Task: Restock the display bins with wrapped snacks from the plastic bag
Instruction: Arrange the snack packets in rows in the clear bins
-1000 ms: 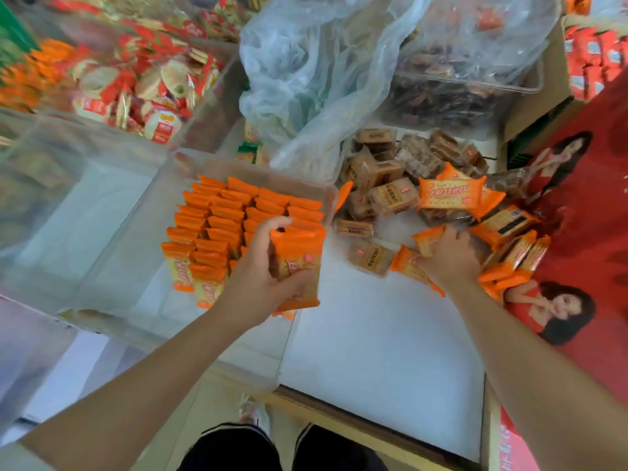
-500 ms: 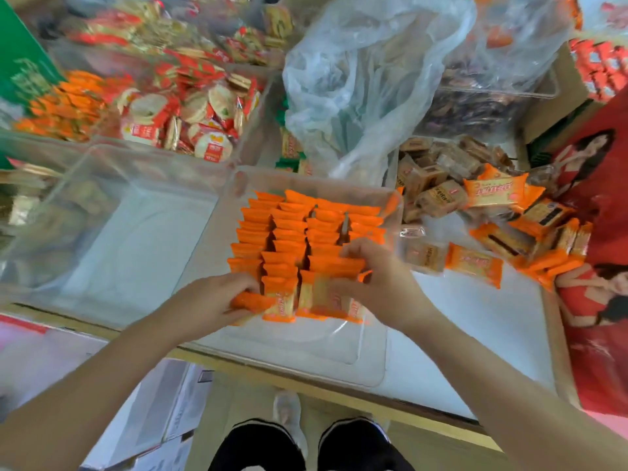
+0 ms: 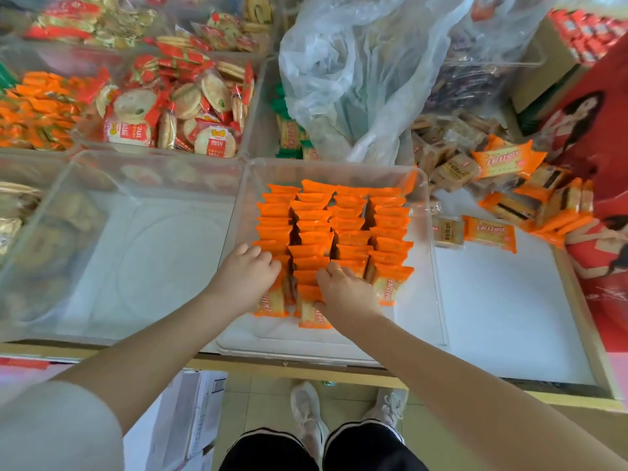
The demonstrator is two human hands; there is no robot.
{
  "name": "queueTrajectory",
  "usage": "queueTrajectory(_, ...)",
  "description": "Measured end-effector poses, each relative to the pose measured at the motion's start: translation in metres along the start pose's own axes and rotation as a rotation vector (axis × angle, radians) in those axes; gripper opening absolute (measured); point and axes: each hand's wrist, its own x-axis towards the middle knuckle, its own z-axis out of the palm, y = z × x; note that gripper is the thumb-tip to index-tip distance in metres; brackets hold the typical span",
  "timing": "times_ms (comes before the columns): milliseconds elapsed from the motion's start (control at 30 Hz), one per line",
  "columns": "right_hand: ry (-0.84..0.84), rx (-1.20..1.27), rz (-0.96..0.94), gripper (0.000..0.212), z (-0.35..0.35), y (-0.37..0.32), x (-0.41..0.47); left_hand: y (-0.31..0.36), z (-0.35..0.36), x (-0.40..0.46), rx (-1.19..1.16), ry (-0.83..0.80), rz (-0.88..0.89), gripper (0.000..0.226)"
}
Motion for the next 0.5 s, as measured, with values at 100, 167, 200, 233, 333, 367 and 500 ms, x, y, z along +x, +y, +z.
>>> queueTrajectory(100, 0.043, -0.057, -0.005, 0.029, 0.003, 0.000, 0.001, 0.001, 0.001, 0.002, -0.009, 0.026, -0.030, 0.033)
queueTrajectory(167, 0.042, -0.043, -0.027, 0.039, -0.009, 0.002, -0.002, 0.001, 0.001, 0.004, -0.052, 0.044, -0.067, 0.035)
queueTrajectory(200, 0.065, -0.012, -0.019, 0.045, -0.018, 0.006, -0.004, 0.001, -0.001, 0.005, -0.108, 0.044, -0.076, 0.036)
queueTrajectory(233, 0.111, 0.033, 0.006, 0.047, -0.029, 0.014, -0.007, 0.001, -0.005, 0.008, -0.181, 0.036, -0.074, 0.037)
queueTrajectory(333, 0.293, 0.169, 0.105, 0.032, -0.061, 0.049, -0.016, 0.009, -0.025, 0.015, -0.378, 0.069, -0.050, 0.031)
queueTrajectory(367, 0.348, 0.203, 0.155, 0.025, -0.070, 0.067, -0.020, 0.014, -0.034, 0.021, -0.422, 0.095, -0.019, 0.029)
queueTrajectory(500, 0.459, 0.249, 0.395, 0.017, -0.085, 0.144, -0.036, 0.052, -0.073, 0.062, -0.544, 0.165, 0.126, 0.030)
